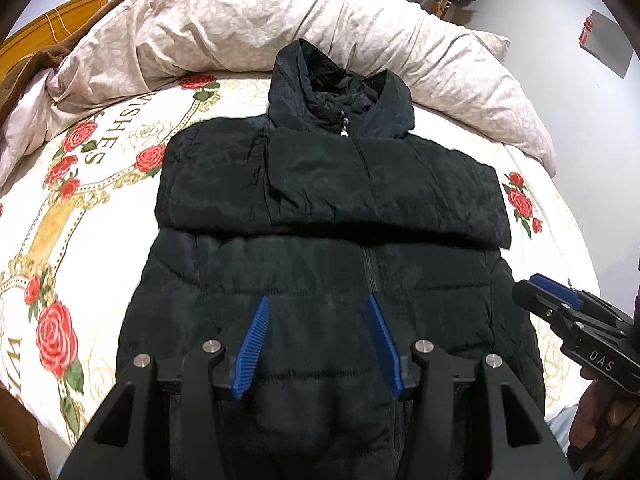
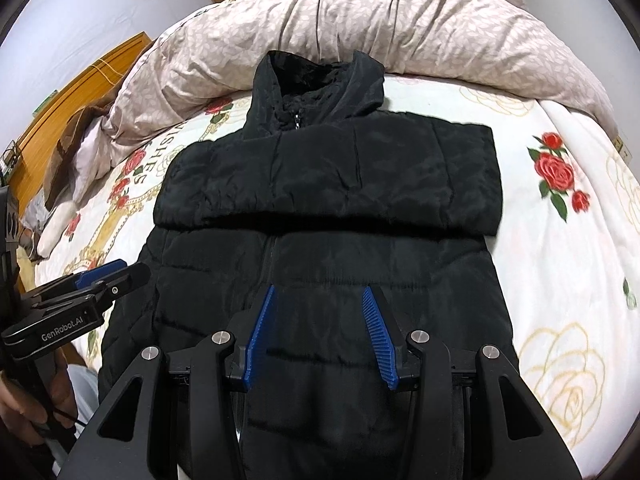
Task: Fold large clothes
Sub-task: 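Move both grippers to the hood of the jacket, then grasp the hood edge with the left gripper while the right gripper grasps beside it, then lift the hood with both grippers and fold it toward the hem, then lower the folded hood onto the jacket body and press with both grippers, then open both grippers and lift them off the folded hood, then move both grippers to the side edge of the black jacket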
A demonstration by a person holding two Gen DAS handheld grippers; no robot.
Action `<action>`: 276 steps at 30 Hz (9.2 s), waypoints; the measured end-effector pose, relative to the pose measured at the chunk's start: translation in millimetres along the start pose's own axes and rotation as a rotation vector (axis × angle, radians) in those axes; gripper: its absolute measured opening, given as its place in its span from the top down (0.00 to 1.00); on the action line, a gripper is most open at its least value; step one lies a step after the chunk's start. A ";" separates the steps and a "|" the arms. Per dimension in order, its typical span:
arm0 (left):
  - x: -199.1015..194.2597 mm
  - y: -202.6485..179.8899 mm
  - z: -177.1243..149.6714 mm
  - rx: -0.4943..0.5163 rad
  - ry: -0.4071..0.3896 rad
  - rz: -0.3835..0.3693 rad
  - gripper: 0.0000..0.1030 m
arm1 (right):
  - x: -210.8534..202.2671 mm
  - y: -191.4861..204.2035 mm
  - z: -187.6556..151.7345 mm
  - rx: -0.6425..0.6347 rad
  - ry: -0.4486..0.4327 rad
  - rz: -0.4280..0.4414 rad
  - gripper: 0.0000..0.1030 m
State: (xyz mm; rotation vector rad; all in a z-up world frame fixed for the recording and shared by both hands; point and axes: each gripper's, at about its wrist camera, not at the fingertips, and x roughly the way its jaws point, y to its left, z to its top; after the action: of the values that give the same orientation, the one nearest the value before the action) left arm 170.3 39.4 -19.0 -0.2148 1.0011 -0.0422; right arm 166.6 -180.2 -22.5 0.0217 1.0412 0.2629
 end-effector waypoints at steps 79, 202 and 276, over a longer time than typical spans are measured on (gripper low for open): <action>87.8 99.4 54.0 -0.089 -0.050 -0.035 0.87 | 81.9 -74.1 83.1 0.122 0.040 0.178 0.80; 70.3 15.4 7.0 0.033 -0.076 0.008 0.56 | 60.3 0.3 14.1 -0.043 -0.054 0.012 0.63; -30.6 116.3 -157.7 -0.156 -0.048 0.229 0.33 | -45.6 -125.4 -168.4 0.246 0.006 -0.153 0.35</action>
State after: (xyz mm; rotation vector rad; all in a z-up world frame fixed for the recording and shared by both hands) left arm 14.0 132.0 -98.7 -0.2412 0.9768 0.2489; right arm 26.5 -329.8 -87.1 0.1631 1.0704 -0.0048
